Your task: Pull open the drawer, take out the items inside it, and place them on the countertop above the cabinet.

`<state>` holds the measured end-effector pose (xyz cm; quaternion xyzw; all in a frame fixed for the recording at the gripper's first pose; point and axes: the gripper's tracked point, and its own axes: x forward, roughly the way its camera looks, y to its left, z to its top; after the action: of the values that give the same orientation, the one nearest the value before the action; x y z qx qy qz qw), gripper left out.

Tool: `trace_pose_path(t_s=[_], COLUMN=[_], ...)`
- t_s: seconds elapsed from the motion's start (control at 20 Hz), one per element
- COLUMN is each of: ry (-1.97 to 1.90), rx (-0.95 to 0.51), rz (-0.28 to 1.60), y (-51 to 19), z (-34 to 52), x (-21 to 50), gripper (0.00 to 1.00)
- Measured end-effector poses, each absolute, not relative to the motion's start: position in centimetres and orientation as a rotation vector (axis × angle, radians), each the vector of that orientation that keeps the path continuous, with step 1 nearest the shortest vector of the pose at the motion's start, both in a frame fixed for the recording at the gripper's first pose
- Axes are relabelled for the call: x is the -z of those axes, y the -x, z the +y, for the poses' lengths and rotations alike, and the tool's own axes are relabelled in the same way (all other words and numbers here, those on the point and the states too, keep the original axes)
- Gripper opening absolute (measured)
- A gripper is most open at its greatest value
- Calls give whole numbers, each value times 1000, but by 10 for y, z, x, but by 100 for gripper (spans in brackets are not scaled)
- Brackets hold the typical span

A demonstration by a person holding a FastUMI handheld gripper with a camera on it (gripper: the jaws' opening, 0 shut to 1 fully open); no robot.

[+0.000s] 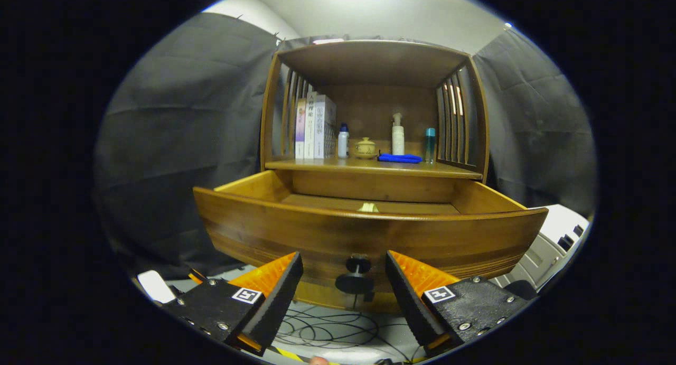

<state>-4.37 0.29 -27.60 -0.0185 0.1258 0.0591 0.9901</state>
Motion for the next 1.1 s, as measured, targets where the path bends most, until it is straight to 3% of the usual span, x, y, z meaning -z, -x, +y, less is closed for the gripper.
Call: trace_pose_path(t_s=[0.2, 0.6, 1.1], ry=[18, 18, 142], rx=[-57, 40, 48], rz=[182, 354, 737], y=[24, -56, -137], z=[-15, -22, 0], x=[215, 159, 252], gripper=[96, 96, 96])
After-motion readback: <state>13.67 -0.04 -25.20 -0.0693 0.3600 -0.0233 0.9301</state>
